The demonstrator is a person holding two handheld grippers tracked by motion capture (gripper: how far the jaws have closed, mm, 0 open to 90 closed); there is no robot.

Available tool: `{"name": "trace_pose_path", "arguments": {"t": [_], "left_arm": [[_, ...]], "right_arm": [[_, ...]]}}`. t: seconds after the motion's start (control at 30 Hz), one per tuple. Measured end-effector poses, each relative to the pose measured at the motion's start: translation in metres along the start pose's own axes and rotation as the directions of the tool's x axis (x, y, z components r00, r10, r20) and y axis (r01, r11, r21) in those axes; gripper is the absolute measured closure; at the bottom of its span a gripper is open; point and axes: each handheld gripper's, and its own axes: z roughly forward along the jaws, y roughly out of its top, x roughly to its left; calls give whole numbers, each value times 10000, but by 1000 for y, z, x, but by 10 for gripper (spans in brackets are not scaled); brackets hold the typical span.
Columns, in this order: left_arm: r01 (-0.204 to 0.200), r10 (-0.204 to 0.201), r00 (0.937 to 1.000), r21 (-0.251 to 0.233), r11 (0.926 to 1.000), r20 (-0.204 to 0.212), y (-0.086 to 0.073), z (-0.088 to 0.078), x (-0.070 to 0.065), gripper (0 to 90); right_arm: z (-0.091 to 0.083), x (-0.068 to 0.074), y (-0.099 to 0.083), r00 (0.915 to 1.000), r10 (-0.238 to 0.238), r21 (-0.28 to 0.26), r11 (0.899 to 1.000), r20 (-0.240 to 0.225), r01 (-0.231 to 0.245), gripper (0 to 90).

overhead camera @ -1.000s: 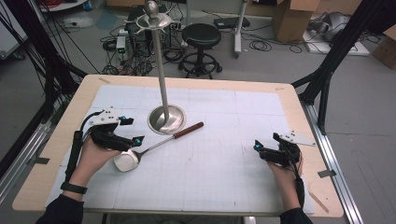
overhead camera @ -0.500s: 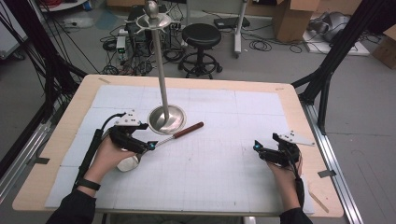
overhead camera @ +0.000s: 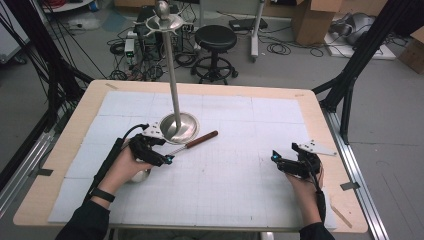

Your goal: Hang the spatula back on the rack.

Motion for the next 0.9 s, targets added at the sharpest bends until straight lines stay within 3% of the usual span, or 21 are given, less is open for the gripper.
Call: {"name": "trace_pose_path", "arguments": {"t": [0.2, 0.3, 0.57, 0.73, 0.9], "left_arm": [[-25, 27, 10000, 732, 9973, -20, 5, 11, -2, 379], [111, -108, 9999, 899, 9959, -46, 3, 12, -1, 435], [20, -12, 10000, 1517, 9884, -50, 4, 17, 0, 555], [179, -198, 9998, 1639, 9863, 100, 6, 19, 1, 610], [505, -529, 9986, 2074, 9769, 59, 12, 21, 3, 675]], "right_arm": [[0, 0, 0, 10000, 7, -6, 10000, -21, -7, 151], [0, 0, 0, 10000, -36, 19, 10000, -50, 36, 151], [0, 0, 0, 10000, 8, -1, 10000, -59, -8, 152], [1, 0, 0, 10000, -26, 17, 10000, -73, 26, 152], [1, 0, 0, 9999, -9, 22, 10000, -107, 9, 152]]}}
